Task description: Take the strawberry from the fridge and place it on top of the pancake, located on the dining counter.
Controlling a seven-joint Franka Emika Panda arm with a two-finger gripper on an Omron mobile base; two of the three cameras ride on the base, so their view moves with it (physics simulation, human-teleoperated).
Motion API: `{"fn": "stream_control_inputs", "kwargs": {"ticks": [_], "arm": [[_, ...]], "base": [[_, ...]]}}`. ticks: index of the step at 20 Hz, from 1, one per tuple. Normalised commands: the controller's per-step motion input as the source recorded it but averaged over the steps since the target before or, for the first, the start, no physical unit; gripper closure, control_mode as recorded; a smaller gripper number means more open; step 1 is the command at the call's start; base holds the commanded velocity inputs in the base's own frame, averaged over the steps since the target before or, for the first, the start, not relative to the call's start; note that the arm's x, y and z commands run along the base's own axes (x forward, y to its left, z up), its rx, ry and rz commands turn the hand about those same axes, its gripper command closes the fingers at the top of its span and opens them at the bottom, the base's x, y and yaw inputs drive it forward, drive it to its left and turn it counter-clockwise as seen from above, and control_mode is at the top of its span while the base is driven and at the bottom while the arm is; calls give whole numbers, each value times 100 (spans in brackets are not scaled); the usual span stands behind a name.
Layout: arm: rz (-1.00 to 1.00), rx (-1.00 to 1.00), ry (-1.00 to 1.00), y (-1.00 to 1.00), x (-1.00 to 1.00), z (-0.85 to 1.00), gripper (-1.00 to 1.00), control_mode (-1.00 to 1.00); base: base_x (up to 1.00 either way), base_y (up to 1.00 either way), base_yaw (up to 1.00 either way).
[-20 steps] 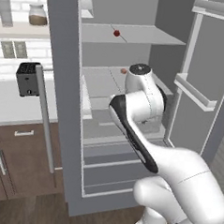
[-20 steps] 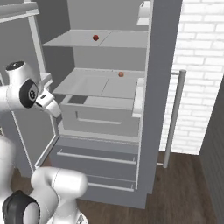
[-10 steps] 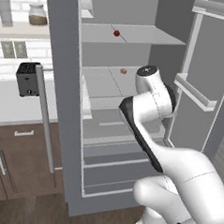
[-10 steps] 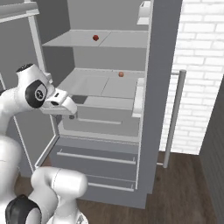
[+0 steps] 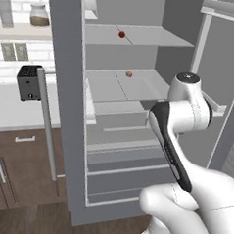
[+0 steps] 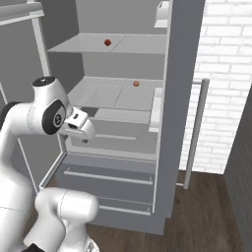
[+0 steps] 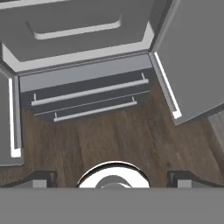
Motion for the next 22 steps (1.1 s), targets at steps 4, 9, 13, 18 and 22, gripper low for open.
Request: {"fn": "stream_control_inputs", "kwargs": {"ticks": [4,9,13,18,22], "arm": [[12,6,0,-8,-41,0,-100,-100],[21,0,0,-2,-46,-3,-100,-100],[8,0,-2,0,-28,-7,-100,-100],[-1,-1,-5,1,-4,-15,-100,-100],[-4,-2,-5,0,0,-8,-100,-100]], "base": [[0,0,0],[0,0,0],[0,0,0],[0,0,0],[0,0,0]]}}
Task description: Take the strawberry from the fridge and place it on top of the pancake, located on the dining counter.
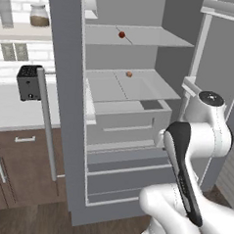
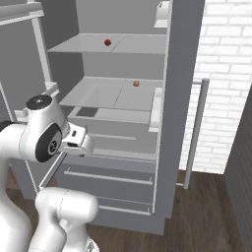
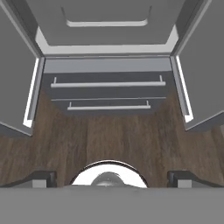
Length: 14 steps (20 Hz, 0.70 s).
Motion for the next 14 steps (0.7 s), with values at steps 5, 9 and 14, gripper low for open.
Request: {"fn": "stream_control_inputs", "kwargs": {"ticks": [5,9,14], "arm": [[-2,-1,-3,0,0,-7,-100,-100],[0,0,-1,0,0,-1,-100,-100],[0,0,0,0,0,0,-100,-100]], "base": [[0,0,0],[0,0,0],[0,0,0]]}}
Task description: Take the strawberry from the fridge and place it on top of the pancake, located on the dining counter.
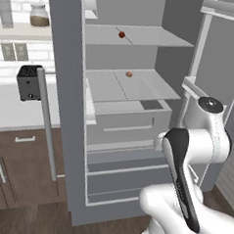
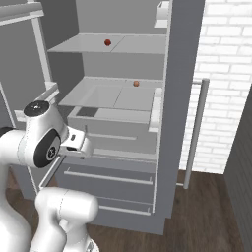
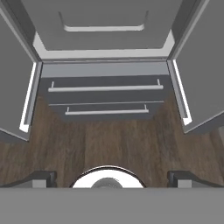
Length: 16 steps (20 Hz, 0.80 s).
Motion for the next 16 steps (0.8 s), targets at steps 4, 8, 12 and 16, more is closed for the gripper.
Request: {"fn": "stream_control_inputs", "kwargs": {"ticks": [4,8,12,16], "arm": [[0,0,-1,0,7,0,-100,-100],[1,0,-1,0,28,0,-100,100],[0,0,0,0,0,0,-100,100],[0,0,0,0,0,0,-100,100]], "base": [[0,0,0],[35,0,2],[78,0,7],[68,0,6]]}}
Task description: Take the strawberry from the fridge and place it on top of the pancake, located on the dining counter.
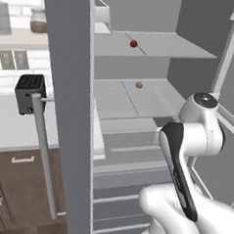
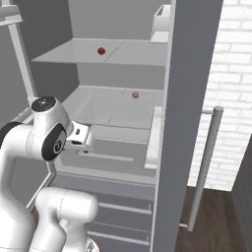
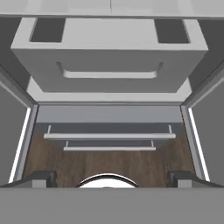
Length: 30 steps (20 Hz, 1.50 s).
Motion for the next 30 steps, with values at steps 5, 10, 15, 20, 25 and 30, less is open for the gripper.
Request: {"fn": "stream_control_inputs", "kwargs": {"ticks": [5,10,15,20,25,30], "arm": [[0,0,0,0,0,0,-100,100],[0,0,0,0,0,0,-100,100],[0,0,0,0,0,0,-100,100],[0,0,0,0,0,0,-100,100],[6,0,-13,4,0,33,-100,-100],[5,0,-35,13,0,82,-100,-100]], "base": [[62,0,5],[50,0,0],[44,0,0],[16,0,0],[0,0,0],[0,0,0]]}}
